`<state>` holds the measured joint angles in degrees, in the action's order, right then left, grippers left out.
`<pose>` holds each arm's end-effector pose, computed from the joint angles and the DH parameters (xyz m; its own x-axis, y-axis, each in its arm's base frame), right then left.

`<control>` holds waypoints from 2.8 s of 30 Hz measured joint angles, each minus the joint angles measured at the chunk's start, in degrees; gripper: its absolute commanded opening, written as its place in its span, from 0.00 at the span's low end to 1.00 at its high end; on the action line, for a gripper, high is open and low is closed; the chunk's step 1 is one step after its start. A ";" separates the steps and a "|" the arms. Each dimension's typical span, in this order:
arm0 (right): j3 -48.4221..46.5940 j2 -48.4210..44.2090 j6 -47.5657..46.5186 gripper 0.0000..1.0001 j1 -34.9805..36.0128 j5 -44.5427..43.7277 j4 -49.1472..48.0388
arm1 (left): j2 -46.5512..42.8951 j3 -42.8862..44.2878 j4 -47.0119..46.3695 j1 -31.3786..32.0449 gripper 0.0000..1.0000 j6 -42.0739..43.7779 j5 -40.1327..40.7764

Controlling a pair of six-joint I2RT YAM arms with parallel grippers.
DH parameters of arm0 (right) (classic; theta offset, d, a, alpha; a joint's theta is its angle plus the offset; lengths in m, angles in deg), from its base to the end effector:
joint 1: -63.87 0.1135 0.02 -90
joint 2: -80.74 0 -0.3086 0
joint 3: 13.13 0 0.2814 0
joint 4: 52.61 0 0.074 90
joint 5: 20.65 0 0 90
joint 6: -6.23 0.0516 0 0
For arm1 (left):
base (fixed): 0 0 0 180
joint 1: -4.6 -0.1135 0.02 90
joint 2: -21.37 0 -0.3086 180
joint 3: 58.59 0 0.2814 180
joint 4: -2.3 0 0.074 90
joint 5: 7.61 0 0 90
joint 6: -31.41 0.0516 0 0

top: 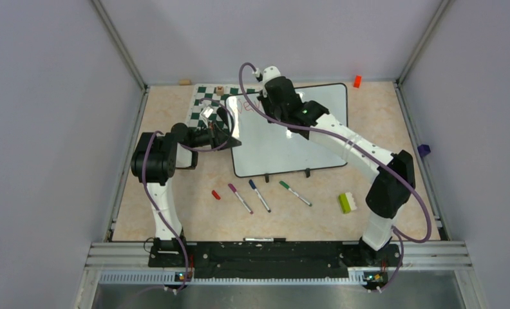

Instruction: Write a sentence on the whiteboard

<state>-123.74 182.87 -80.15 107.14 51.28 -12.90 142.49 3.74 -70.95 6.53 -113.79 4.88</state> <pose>0.3520 0.3094 0.3929 -0.4057 -0.2995 -0.8635 -0.4338 0.8947 -0.1065 0.4058 -0.0641 0.1583 -0.6394 -0.1561 -0.7528 0.7483 0.0983 -0.6560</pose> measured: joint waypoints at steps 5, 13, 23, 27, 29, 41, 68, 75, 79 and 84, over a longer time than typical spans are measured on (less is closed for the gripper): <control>0.07 -0.07 0.02 0.00 0.00 -0.11 0.11 | 0.00 -0.02 0.00 0.00 0.00 -0.02 0.00; -0.31 0.02 0.02 0.00 -0.15 -0.13 0.35 | 0.00 -0.02 0.00 0.00 0.00 0.00 0.00; -4.50 1.68 0.00 0.00 -1.33 -0.28 1.22 | 0.00 -0.02 0.09 0.00 0.00 -0.02 0.02; -4.81 1.68 0.02 0.00 -1.42 -0.22 1.46 | 0.00 -0.02 0.04 0.00 0.00 0.00 0.00; -4.81 1.64 0.02 0.00 -1.44 -0.09 1.51 | 0.00 -0.02 0.00 0.00 0.00 0.00 -0.02; 1.22 -5.51 -0.04 0.00 -1.81 1.40 1.33 | 0.00 -0.02 -0.55 -0.02 0.00 0.04 -0.13; 16.50 -20.76 3.13 0.00 -1.81 1.62 0.44 | 1.92 2.51 -0.42 -0.20 0.00 -0.28 -1.40; 18.82 -21.79 4.13 0.00 -1.81 1.57 0.55 | 2.29 3.54 -0.55 -0.15 0.00 -1.09 -2.23; 19.87 -23.30 4.52 0.00 -1.81 1.55 0.70 | 2.29 3.50 -0.57 -0.11 0.00 -0.87 -2.23; 20.06 -24.52 4.61 0.00 -1.81 1.55 0.90 | 2.25 2.99 -0.61 -0.13 0.00 -0.44 -2.01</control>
<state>-103.68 158.35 -75.54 105.32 52.83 -12.00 144.74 6.74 -71.56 6.40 -114.23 2.87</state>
